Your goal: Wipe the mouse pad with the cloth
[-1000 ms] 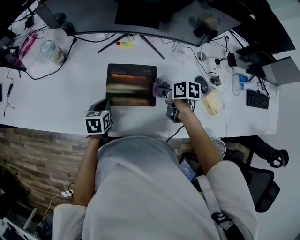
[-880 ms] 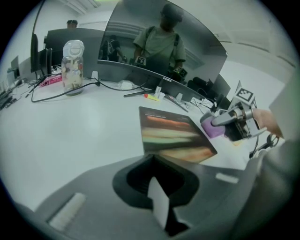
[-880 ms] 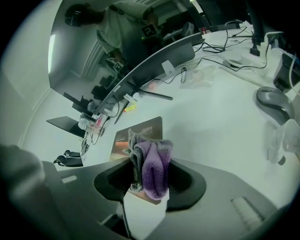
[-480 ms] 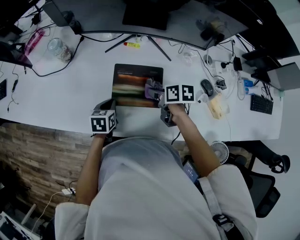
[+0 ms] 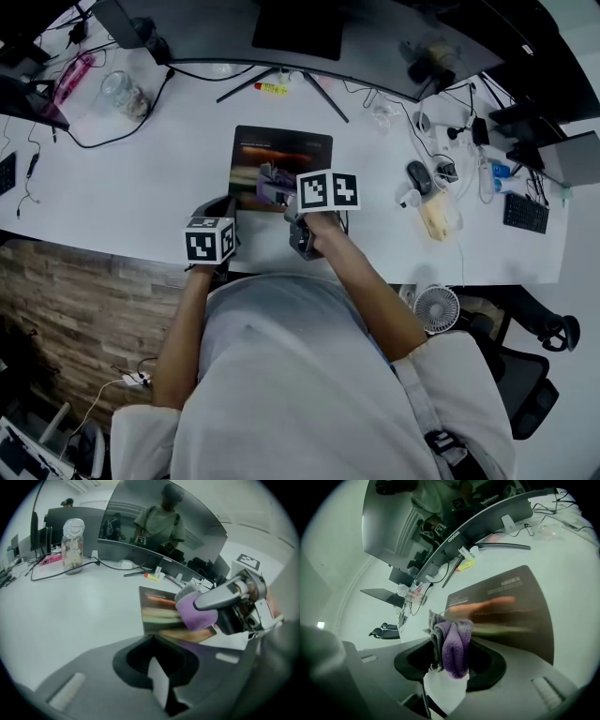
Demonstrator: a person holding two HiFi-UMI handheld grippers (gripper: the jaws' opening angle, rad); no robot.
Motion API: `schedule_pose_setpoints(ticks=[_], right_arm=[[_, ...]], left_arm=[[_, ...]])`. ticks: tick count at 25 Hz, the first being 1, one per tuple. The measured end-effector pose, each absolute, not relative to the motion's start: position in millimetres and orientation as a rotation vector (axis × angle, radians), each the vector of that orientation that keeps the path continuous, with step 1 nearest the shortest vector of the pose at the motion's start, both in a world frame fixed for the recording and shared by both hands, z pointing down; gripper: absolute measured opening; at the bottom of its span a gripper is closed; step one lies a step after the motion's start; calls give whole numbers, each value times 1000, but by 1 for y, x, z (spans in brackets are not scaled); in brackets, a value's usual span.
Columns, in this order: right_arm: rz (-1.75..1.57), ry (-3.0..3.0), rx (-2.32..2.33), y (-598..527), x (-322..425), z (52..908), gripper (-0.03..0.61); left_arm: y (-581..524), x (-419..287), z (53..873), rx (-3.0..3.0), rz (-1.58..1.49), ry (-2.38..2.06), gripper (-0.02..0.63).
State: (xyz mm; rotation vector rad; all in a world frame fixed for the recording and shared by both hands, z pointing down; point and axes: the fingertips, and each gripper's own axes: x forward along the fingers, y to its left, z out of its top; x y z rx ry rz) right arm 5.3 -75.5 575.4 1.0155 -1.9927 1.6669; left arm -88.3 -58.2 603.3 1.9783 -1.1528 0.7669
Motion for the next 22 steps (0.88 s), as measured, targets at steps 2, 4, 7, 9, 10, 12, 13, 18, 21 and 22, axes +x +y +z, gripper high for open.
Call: schedule_pose_setpoints(ticks=[2,4,7,9,10,12,13,18,21,22], right_arm=[[1671,-1994,1008,-75,-6,578,197],[1670,-1996,993,-75,-17,580,197],[1659,-1992,963,-74,-31,584,197],[1647,-1984,952,-72,-37,588,198],[1637,-1979,951,-70,-39,589,198],[1615,-1970,952,-67,-43,592,196],[1608,-1965,954,-66,-45,593,197],[1620,-1952,968,-65,-47,597,196],[1617,-1949,968,-65,-45,597,198],[1614,-1947,970,-65,-44,597,198]], left_arm=[[-58,-89,604,1977,764,-1149,0],[-59,-90,604,1975,762,-1147,0],[-59,-89,604,1976,765,-1149,0],[-59,-89,604,1980,767,-1148,0],[-58,-89,604,1982,769,-1145,0],[-58,-89,604,1984,770,-1142,0],[-58,-90,604,1985,770,-1143,0],[-58,-91,604,1985,771,-1148,0],[-59,-91,604,1985,770,-1146,0],[-59,-91,604,1985,770,-1146,0]])
